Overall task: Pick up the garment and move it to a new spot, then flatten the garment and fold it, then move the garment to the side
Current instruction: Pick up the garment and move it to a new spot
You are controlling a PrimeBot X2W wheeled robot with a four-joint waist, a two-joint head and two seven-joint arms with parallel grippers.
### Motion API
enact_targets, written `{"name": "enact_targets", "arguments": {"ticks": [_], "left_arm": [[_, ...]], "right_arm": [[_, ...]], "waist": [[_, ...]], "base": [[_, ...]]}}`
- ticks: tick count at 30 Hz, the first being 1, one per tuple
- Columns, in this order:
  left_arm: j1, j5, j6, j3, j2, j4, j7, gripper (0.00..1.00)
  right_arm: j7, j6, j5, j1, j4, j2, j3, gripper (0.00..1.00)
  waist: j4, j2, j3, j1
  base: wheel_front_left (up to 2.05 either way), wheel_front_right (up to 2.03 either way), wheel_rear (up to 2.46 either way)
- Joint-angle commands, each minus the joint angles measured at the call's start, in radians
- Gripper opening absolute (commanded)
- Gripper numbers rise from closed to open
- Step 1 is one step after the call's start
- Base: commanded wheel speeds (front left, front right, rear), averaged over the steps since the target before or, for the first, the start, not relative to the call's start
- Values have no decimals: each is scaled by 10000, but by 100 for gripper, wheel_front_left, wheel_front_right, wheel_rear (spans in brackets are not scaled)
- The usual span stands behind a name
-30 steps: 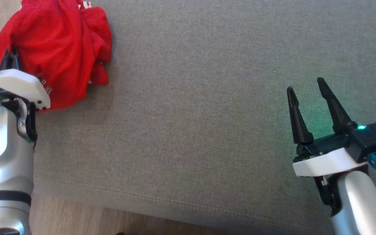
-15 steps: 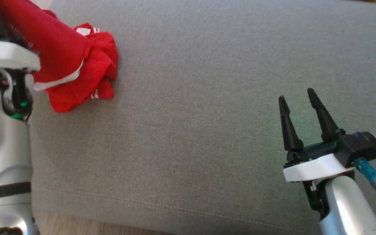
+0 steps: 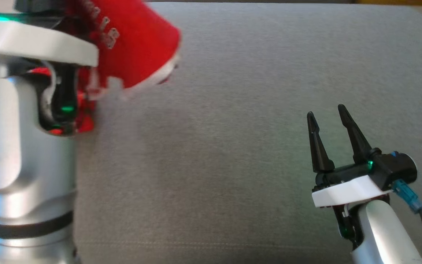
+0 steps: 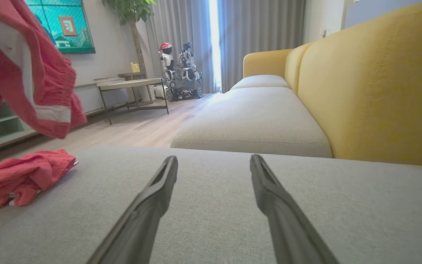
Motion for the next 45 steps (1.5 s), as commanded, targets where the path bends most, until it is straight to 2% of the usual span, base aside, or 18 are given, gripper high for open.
{"name": "enact_targets", "arguments": {"ticks": [1,6,12,18,24,27,33,34,35,36,40,45], "left_arm": [[-353,-281,67,259,111,-477,167,0],[-581,-568,297,-301,-271,-950,526,0],[-1002,-312,362,-1517,-439,-698,568,0],[-1462,-22,674,-2344,-490,644,289,0],[-1287,340,771,-3385,-514,2287,-226,0],[-1180,-72,844,-4161,-523,2964,-634,0],[-1163,-1460,1103,-6381,-526,3723,-1409,0],[-1182,-1673,1087,-6787,-526,3782,-1504,29],[-1200,-1892,1079,-7153,-526,3808,-1604,80],[-1209,-2124,1099,-7470,-526,3823,-1686,100],[-1372,-2832,1332,-8251,-527,3823,-1970,100],[-1695,-3086,1761,-8082,-527,3766,-2118,100]], "right_arm": [[-126,-7,137,-352,-313,99,238,100],[-132,-7,405,-643,-658,102,297,100],[-134,-7,679,-931,-1032,103,404,100],[-134,-7,960,-1123,-1537,104,610,100],[-135,-7,1131,-1157,-2042,104,814,100],[-135,-7,1168,-1173,-2215,104,799,100],[-135,-7,1131,-1131,-2310,104,714,100],[-135,-7,1124,-1124,-2310,104,685,100],[-135,-7,1119,-1120,-2307,104,659,100],[-135,-7,1113,-1117,-2301,104,631,100],[-135,-7,1062,-1105,-2297,104,527,100],[-135,-7,971,-1067,-2287,104,393,100]], "waist": [[-366,0,102,0],[-1208,0,479,0],[-2310,0,973,0],[-3530,0,1310,0],[-4299,0,1578,0],[-4556,0,1700,0],[-4762,0,1791,0],[-4765,0,1788,0],[-4759,0,1780,0],[-4741,0,1765,0],[-4529,0,1661,0],[-4084,0,1541,0]], "base": [[0,0,0],[0,0,0],[0,0,0],[0,0,0],[0,0,0],[0,0,0],[0,0,0],[0,0,0],[0,0,0],[0,0,0],[0,0,0],[0,0,0]]}}
